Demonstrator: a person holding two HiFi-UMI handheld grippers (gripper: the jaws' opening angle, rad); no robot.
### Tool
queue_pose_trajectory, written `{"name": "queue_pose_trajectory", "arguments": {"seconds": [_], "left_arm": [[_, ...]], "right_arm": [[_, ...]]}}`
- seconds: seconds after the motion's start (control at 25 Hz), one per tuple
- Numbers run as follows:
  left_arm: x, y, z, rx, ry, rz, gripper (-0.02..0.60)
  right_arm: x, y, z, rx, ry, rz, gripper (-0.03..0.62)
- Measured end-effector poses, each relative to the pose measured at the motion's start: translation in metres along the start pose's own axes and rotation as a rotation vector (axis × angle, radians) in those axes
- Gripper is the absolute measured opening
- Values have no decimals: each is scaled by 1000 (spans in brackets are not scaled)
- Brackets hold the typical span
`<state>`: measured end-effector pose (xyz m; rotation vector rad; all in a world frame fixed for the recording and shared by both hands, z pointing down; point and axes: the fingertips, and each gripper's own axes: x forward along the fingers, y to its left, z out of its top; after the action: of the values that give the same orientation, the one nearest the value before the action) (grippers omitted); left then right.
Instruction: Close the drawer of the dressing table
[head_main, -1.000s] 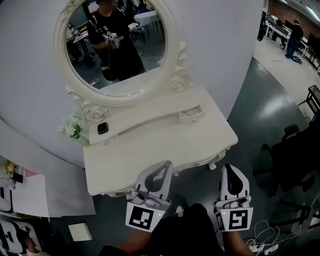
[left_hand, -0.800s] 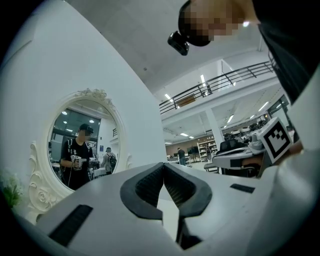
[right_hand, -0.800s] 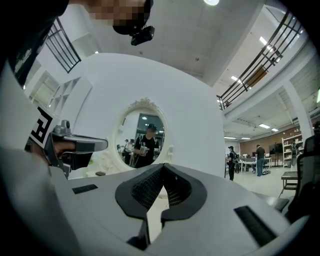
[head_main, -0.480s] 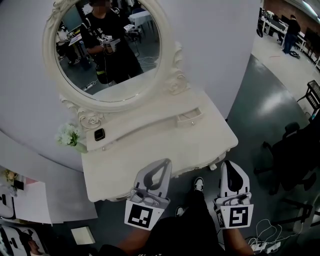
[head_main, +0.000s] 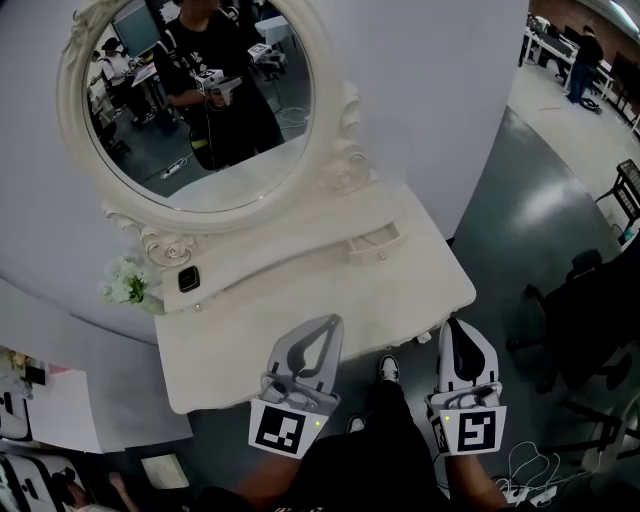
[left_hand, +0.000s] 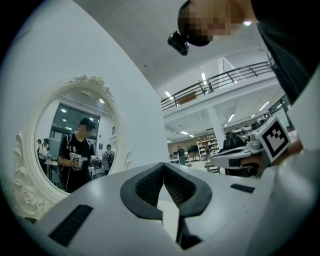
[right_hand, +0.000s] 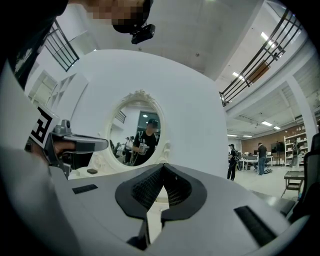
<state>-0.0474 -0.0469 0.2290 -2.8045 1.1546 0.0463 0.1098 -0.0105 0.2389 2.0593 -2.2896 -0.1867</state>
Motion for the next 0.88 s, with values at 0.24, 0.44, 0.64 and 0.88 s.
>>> {"name": "queue_pose_trajectory", "arguments": {"seconds": [0.24, 0.44, 0.64, 0.88], "left_arm": [[22, 13, -9, -2, 21, 17, 5], [42, 24, -19, -17, 39, 36, 5], [62, 28, -34, -35, 74, 48, 5], [82, 33, -52, -58, 113, 66, 5]], "right_arm": [[31, -4, -11, 15, 19, 38, -2], [56, -11, -21, 14, 45, 67, -2], [81, -16, -32, 34, 51, 114, -2], [110, -18, -49, 71, 81, 170, -2]]}}
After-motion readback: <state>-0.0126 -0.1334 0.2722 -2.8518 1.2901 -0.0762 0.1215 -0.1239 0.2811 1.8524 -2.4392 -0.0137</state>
